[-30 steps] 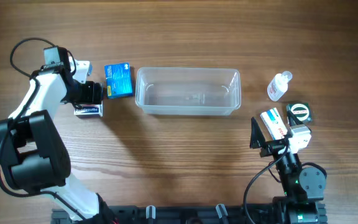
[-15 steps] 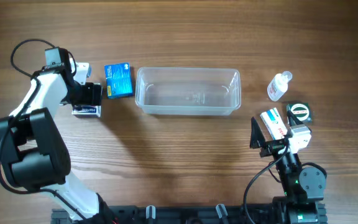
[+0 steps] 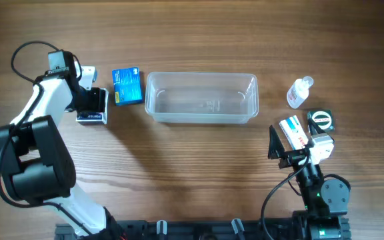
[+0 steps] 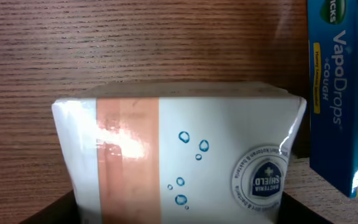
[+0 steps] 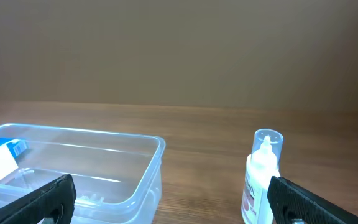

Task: Pack container
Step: 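Lift the Hansaplast box and carry it over the clear container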

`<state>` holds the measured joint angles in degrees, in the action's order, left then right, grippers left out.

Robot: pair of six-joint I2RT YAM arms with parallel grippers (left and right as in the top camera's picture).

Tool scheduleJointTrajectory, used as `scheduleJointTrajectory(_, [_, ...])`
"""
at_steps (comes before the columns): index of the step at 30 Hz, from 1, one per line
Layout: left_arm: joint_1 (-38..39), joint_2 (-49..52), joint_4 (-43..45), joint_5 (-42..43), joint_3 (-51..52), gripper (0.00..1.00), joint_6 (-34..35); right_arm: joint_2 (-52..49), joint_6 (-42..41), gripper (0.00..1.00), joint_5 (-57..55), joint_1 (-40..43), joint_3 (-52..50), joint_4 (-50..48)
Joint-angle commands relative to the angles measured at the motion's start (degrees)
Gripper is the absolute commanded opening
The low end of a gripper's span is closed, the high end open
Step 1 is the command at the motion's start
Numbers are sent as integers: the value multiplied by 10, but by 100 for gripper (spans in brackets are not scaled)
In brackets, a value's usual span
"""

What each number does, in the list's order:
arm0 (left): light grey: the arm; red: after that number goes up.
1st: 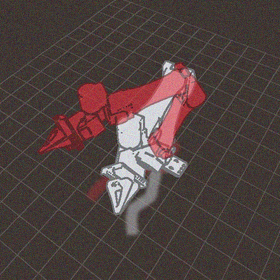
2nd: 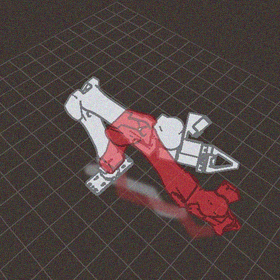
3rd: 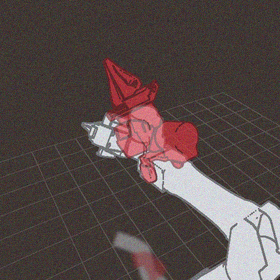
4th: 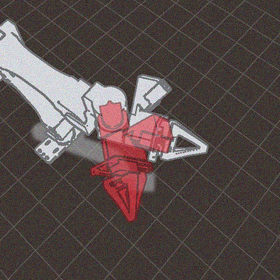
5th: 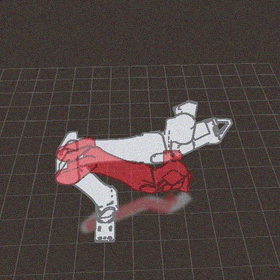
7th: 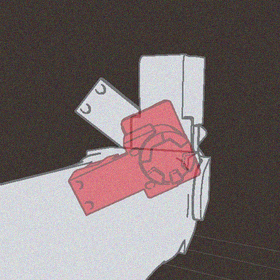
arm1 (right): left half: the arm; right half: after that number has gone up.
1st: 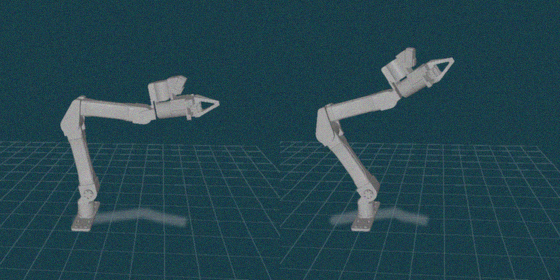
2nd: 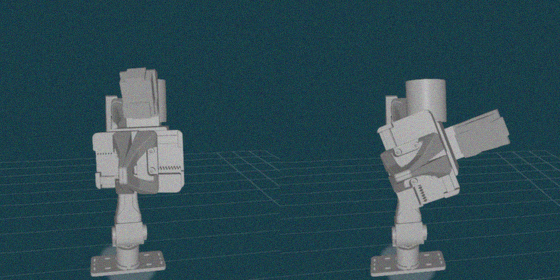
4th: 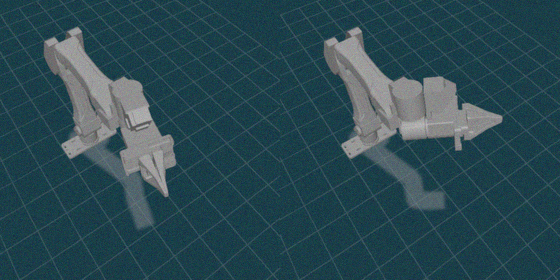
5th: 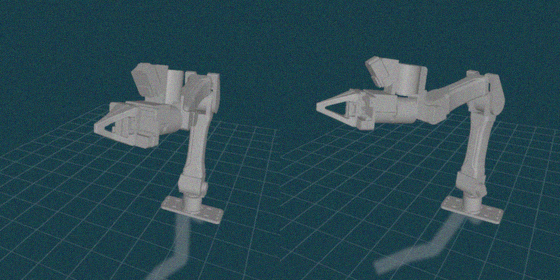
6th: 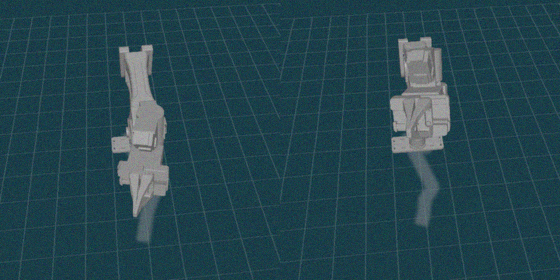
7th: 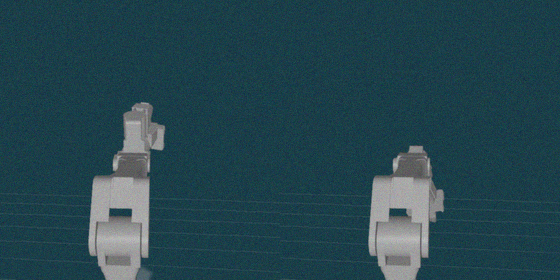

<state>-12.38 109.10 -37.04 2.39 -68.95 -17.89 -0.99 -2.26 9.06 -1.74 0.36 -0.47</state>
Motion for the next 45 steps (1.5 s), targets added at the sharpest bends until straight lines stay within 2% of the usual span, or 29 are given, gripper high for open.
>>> scheduleJointTrajectory(1, [1, -9, -5, -6, -7, 74, 9, 6, -3, 100, 14, -3, -1, -3])
scheduleJointTrajectory(4, [1, -37, -13, -15, -26, 73, 36, 6, -3, 100, 14, -3, -1, -3])
scheduleJointTrajectory(7, [2, -65, -13, -19, -41, 68, 65, 6, -3, 100, 14, -3, -1, -3])
scheduleJointTrajectory(17, [24, -159, -23, -19, -45, 65, 86, 6, -3, 100, 14, -3, -1, -3])
scheduleJointTrajectory(21, [64, -190, -22, -20, -53, 61, 130, 6, -3, 100, 13, -3, -1, -3])
scheduleJointTrajectory(28, [158, -204, -42, -20, -114, 58, 252, 6, -3, 100, 14, -3, -1, -3])
scheduleJointTrajectory(36, [271, -204, -39, -21, -137, 59, 276, 6, -3, 100, 13, -3, -1, -3])
scheduleJointTrajectory(41, [315, -195, -41, -21, -137, 58, 316, 6, -3, 100, 14, -3, -1, -3])
scheduleJointTrajectory(45, [341, -177, -40, -21, -137, 58, 319, 6, -3, 100, 13, -3, -1, -3])
